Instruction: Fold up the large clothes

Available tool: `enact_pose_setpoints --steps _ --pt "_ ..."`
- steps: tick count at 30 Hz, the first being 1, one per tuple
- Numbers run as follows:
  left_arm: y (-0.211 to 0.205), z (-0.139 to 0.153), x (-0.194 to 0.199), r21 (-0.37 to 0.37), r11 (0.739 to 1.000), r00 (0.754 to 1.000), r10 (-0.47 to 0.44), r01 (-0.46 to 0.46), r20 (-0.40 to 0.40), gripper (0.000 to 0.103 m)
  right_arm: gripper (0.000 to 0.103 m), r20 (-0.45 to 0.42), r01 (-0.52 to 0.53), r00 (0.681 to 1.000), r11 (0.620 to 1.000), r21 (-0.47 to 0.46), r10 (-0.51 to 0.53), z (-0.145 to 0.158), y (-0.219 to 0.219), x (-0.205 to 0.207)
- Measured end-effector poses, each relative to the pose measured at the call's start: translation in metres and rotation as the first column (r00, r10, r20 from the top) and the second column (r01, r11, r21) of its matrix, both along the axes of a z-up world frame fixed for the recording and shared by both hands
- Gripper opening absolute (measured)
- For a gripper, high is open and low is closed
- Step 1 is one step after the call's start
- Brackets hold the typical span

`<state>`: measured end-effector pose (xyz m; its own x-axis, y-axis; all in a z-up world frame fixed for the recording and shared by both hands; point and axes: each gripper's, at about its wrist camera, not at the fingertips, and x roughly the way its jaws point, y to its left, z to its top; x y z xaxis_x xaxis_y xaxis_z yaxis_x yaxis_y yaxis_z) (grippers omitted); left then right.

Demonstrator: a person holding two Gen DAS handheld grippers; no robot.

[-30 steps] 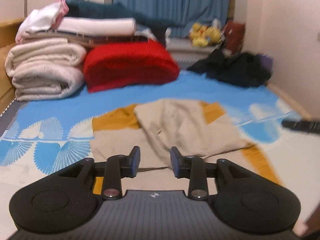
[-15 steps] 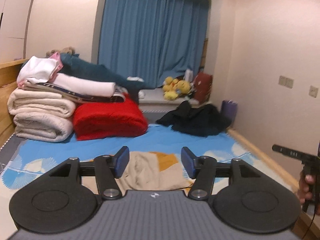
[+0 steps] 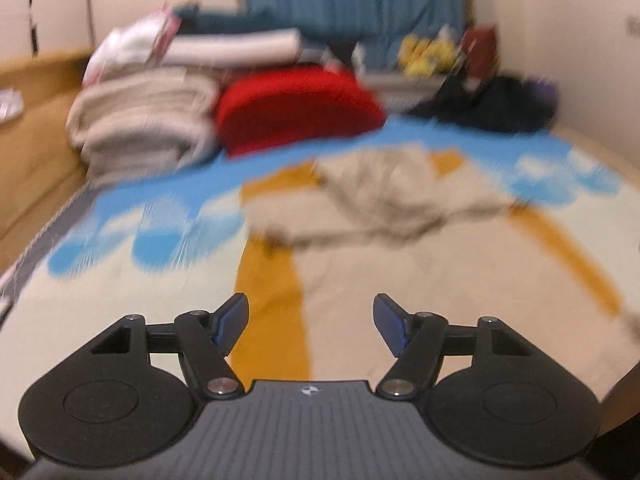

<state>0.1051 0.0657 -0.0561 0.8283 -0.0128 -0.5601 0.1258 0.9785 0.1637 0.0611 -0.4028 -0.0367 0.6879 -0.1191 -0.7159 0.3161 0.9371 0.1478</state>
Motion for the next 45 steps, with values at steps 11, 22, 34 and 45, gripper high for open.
enact_pose_setpoints --steps 11,22,34,45 --pt "0.061 -0.085 0.049 -0.017 0.984 0.941 0.166 -0.179 -0.295 0.075 0.053 -0.247 0.018 0.969 1.000 0.004 -0.016 -0.101 0.021 0.016" --pt "0.081 -0.115 0.044 -0.015 0.961 0.878 0.245 -0.275 -0.412 0.075 0.053 -0.272 0.018 0.962 1.000 0.010 -0.015 -0.114 0.020 0.017" --pt "0.082 -0.112 0.038 -0.093 0.965 0.889 0.185 -0.244 -0.418 0.011 0.037 -0.269 0.054 0.962 0.997 0.048 -0.039 -0.117 0.013 0.014" --pt "0.087 -0.119 0.038 -0.100 0.956 0.861 0.199 -0.276 -0.467 0.027 0.027 -0.272 0.112 0.957 0.993 0.037 -0.097 -0.114 0.003 0.009"
